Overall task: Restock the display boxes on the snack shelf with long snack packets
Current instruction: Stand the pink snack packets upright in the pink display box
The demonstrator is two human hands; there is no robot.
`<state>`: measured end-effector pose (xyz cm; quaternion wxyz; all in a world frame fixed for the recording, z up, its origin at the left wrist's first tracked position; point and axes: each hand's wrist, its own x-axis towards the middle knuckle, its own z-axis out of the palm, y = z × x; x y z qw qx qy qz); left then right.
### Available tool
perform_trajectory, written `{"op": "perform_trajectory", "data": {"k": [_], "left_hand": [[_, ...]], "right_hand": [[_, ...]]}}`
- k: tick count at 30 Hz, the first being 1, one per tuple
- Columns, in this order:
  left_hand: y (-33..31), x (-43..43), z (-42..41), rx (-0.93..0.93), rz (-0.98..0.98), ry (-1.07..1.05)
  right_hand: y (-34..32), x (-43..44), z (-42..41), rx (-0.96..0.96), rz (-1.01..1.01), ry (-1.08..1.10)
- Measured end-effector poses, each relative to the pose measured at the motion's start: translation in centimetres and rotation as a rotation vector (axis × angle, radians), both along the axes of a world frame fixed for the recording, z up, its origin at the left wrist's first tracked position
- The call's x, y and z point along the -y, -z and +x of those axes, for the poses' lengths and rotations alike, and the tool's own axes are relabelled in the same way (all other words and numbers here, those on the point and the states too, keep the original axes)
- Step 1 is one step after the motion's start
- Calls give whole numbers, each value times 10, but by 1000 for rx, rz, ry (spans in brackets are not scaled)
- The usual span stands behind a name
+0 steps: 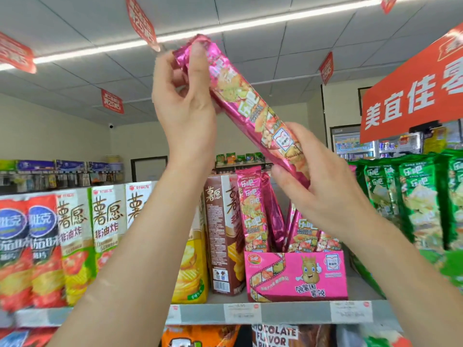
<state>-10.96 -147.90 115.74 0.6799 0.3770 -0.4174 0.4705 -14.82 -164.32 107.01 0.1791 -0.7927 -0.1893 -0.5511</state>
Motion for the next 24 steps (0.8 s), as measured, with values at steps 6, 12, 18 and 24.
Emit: {"op": "perform_trajectory", "data": {"k": [6, 12, 18, 24], "left_hand": [[28, -2, 3, -168, 193, 291], [79, 4, 2, -343, 152, 312], [105, 10, -3, -499, 107, 500], [127, 11, -6, -515, 210, 512]], "right_hand": [[48, -23, -23, -18, 172, -291], [108, -45, -34, -193, 410, -461], [137, -60, -36, -265, 547, -519], [152, -59, -38, -327, 621, -542]]}}
